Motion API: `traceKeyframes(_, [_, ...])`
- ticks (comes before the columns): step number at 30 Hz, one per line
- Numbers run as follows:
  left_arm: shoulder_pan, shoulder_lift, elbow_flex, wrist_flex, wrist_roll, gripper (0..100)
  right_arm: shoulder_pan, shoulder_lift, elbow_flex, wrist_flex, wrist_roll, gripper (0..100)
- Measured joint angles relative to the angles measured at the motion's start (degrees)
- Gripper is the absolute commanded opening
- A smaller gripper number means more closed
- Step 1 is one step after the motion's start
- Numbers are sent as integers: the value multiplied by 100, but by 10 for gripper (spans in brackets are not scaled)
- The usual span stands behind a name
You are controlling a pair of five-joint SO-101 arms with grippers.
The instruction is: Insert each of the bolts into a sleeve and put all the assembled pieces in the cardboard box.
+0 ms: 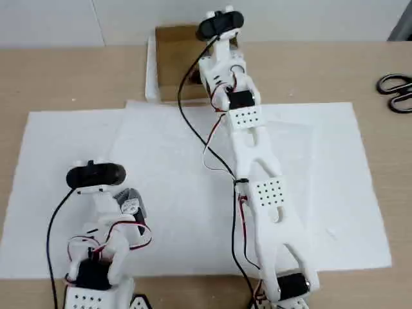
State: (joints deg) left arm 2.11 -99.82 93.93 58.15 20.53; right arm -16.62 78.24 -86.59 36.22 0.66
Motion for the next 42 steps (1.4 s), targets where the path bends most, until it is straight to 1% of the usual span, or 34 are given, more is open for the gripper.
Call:
traceKeyframes(7, [0, 0, 0, 0, 0, 6, -9, 0, -105, 141, 0, 196])
traceKeyframes(10, [0, 0, 0, 0, 0, 6, -62, -9, -589, 730, 0, 196])
traceKeyframes(15, [0, 0, 0, 0, 0, 6, -97, -255, -712, 1644, 0, 197])
traceKeyframes(22, [0, 0, 0, 0, 0, 6, -114, -1143, -721, 2699, 0, 197])
traceKeyframes(27, [0, 0, 0, 0, 0, 6, 70, -1741, -721, 3534, 0, 197])
traceKeyframes(31, [0, 0, 0, 0, 0, 6, 237, -2189, -721, 4316, 0, 197])
traceKeyframes(37, [0, 0, 0, 0, 0, 6, 264, -2892, -721, 5530, 0, 197])
traceKeyframes(42, [0, 0, 0, 0, 0, 6, 396, -3429, -721, 5811, -202, 197])
